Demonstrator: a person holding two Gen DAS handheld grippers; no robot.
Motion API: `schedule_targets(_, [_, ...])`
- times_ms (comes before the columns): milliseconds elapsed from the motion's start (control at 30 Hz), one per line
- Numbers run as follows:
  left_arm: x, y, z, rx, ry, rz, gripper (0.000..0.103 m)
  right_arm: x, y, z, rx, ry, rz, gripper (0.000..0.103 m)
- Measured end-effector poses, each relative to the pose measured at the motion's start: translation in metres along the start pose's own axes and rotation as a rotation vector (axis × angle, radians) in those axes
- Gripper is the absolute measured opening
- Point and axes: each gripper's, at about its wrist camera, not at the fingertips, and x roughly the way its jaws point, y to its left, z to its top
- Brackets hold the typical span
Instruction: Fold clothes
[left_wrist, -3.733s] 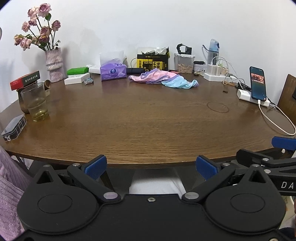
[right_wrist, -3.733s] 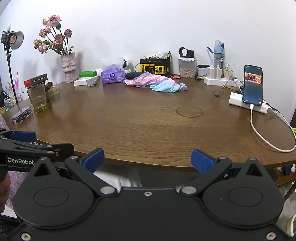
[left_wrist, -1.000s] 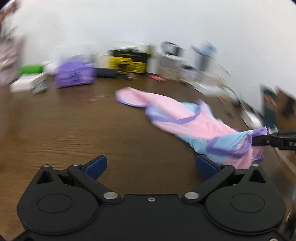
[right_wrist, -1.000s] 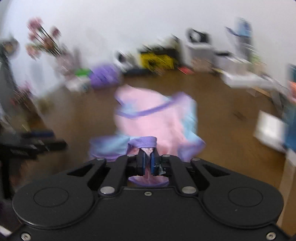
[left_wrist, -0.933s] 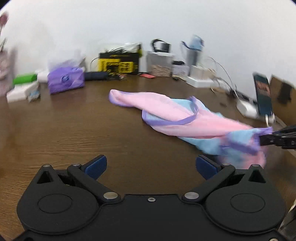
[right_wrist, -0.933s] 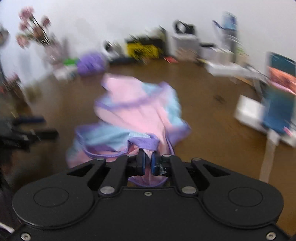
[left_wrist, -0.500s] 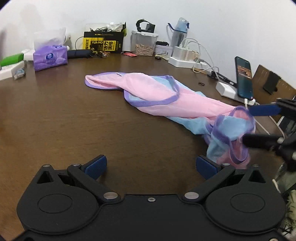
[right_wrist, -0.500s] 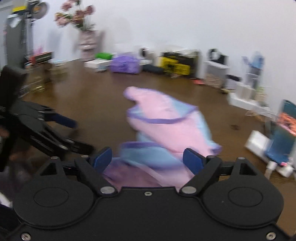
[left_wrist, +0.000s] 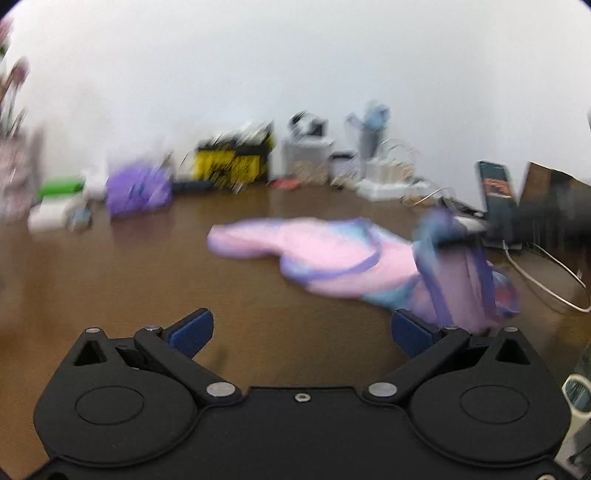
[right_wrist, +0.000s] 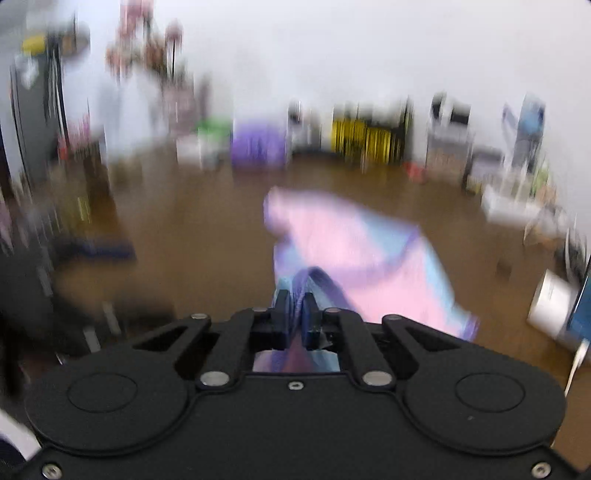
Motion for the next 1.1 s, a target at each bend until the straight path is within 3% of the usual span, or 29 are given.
schedule_targets(100, [0.006,-0.019,0.024,0.060,-0.094,-0.037,0.103,-0.037,-0.013,0.037,0.022,-0.133,0.044,0.008])
schedule_targets(233, [0.022,-0.025,0.045,-0.038,-0.092,-0.124,0.103,-0.076,-0.026,0.061,0.020,-0.219,0.087,0.008])
schedule_targets(367, [0.032,-0.032,0.046,-0.039,-0.075,-0.183,0.103,-0.086,-0.029,0.050,0.019,-0.182,0.114,0.008])
schedule_targets(500, [0.038,-0.044,0.029,0.065,-0.017,-0.234,0.103,-0.064,-0.044,0.027,0.074,-0.101,0.003,0.010])
schedule_targets(533, [0.039,-0.045,0.024,0.075,0.002,-0.222,0.103,-0.049,-0.056,0.018,0.115,-0.060,-0.061,0.015])
schedule_targets(567, [0.040,-0.045,0.019,0.082,0.021,-0.209,0.103,-0.029,-0.067,0.008,0.130,-0.004,-0.116,0.028])
schedule_targets(633, [0.040,-0.045,0.011,0.086,0.052,-0.185,0.103,0.015,-0.083,-0.008,0.098,0.145,-0.137,0.046])
schedule_targets(733, [0.039,-0.034,0.005,0.053,0.089,-0.152,0.103,0.044,-0.090,-0.024,0.025,0.274,-0.219,0.053])
schedule_targets(800, [0.035,-0.021,0.001,0.033,0.108,-0.122,0.103,0.036,-0.083,-0.028,-0.058,0.262,-0.250,0.069])
schedule_targets(833, [0.036,-0.018,0.000,0.025,0.116,-0.116,0.103,0.020,-0.075,-0.030,-0.128,0.219,-0.263,0.083])
schedule_targets(867, [0.036,-0.015,0.000,0.016,0.125,-0.111,0.103,0.007,-0.070,-0.031,-0.179,0.188,-0.272,0.089])
schedule_targets(967, [0.031,-0.013,0.001,0.006,0.141,-0.133,0.103,-0.033,-0.054,-0.034,-0.301,0.116,-0.298,0.089])
schedule_targets(1100, [0.030,-0.019,0.004,0.004,0.134,-0.180,0.103,-0.066,-0.018,-0.058,-0.461,0.110,-0.034,0.088])
